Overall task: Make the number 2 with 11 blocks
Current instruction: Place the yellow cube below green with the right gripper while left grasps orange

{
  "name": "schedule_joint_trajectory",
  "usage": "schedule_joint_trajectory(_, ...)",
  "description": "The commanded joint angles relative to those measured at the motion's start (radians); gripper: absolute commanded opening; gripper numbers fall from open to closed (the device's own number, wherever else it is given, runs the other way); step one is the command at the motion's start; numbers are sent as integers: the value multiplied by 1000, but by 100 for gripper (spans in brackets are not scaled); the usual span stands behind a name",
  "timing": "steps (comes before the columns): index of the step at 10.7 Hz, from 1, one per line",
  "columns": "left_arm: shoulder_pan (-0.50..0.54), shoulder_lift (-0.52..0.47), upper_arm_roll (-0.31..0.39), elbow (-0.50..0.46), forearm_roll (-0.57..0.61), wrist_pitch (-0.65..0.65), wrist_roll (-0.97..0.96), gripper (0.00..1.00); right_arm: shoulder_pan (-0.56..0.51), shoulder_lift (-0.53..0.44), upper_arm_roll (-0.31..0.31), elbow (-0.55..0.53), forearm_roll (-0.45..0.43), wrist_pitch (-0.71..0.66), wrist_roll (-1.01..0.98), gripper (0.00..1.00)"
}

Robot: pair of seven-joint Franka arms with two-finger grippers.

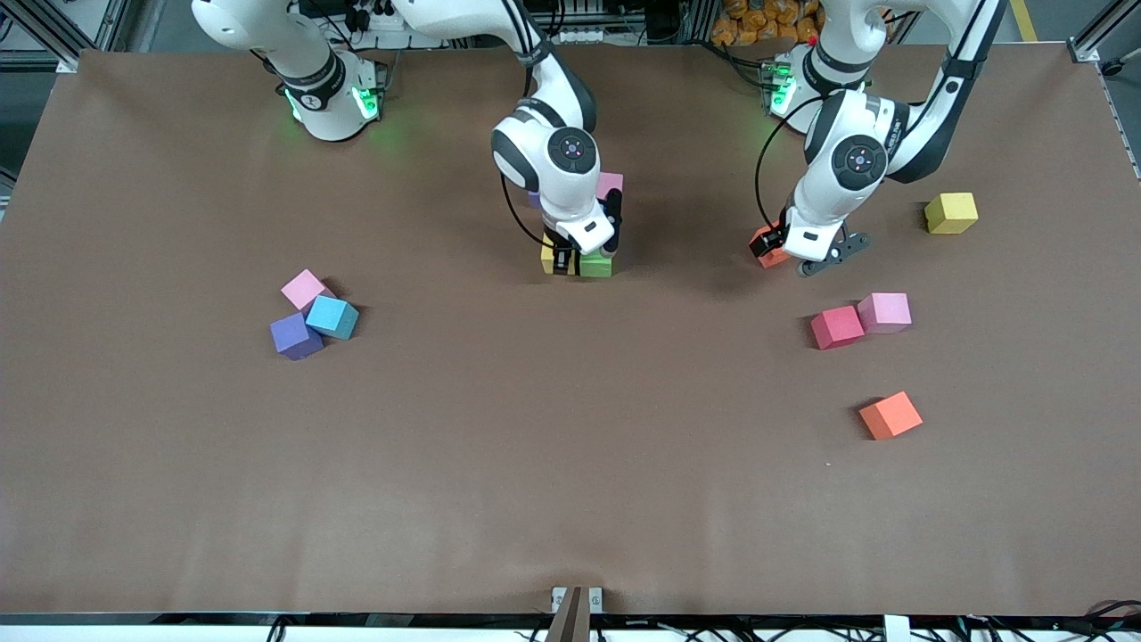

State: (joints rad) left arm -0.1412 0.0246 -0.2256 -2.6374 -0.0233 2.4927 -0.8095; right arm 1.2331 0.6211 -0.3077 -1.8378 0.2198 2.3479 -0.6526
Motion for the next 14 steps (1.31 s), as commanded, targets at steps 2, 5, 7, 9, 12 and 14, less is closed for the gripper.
schedule_joint_trajectory(2, 8, 23, -8, -32, -21, 70, 1, 100, 22, 35, -13, 40, -4, -9, 48, 10)
schedule_joint_trajectory(5, 8, 57, -8, -33, -21, 89, 0, 100, 23, 48, -13, 52, -5, -9, 62, 10)
schedule_joint_trajectory(7, 8, 75, -8, -30, -21, 92, 0, 90, 25, 51, -11, 52, -8, -9, 70, 10)
schedule_joint_trajectory(9, 6, 77, -8, -26, -21, 95, 1, 68, 25, 57, -13, 54, -11, -2, 76, 13)
schedule_joint_trajectory(12, 6, 71, -14, -16, -21, 95, 4, 67, 22, 57, -13, 54, -25, 4, 70, 100)
schedule_joint_trajectory(14, 5, 66, -20, -4, -20, 95, 13, 50, 19, 54, -13, 52, -25, 4, 65, 100)
